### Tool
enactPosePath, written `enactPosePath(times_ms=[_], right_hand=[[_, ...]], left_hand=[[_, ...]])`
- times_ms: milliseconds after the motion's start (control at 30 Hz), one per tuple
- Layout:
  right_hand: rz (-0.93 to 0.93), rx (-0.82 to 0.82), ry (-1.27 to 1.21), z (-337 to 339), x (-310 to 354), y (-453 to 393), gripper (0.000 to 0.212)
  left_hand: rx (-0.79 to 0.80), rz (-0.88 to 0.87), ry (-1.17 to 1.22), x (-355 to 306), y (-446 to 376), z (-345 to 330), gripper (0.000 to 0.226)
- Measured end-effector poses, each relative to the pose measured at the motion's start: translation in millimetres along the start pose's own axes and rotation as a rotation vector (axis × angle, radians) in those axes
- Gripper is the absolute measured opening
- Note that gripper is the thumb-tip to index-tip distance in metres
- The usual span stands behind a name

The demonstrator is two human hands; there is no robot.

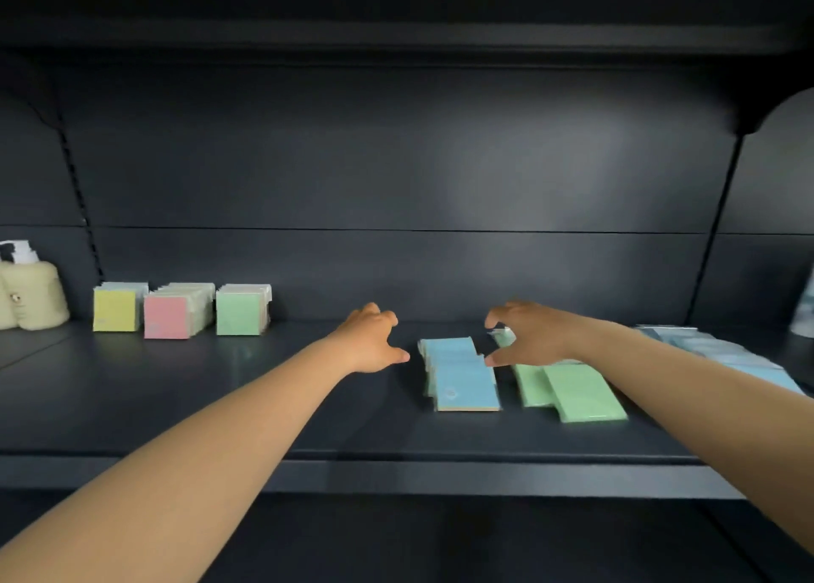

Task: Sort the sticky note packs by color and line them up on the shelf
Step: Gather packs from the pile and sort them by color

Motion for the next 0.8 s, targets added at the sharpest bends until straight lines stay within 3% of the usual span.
enactPosePath(times_ms=[233,467,667,733,800], right_hand=[[0.024,0.035,-0.055,-14,-26,7,0.062],[0.018,0.056,-0.112,-19,-32,-4,0.058],[-0.043,0.122,-0.389,-23,-41,-25,0.056],[-0.065,0.162,-0.512,-25,-42,-32,0.053],[-0.069,0.184,-0.579,-29,-40,-39,0.05]], left_hand=[[0.054,-0.002,0.164,-38,-6,-34,0.07],[0.179,-0.042,0.133,-40,-37,-54,0.091],[0.272,-0.059,0.057,-34,-58,-52,0.097],[0.249,-0.029,0.114,-32,-57,-50,0.086],[0.146,-0.017,0.328,-18,-53,-48,0.049]])
Point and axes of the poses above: each hand's wrist, its own y-axis away from the middle knuckle, its own z-axis out of the back of the hand, x = y × z, the point moved 1 cm from there along -y, towards the middle knuckle, and after that the axes turned 12 degrees about -z, right-handed, at the moved point
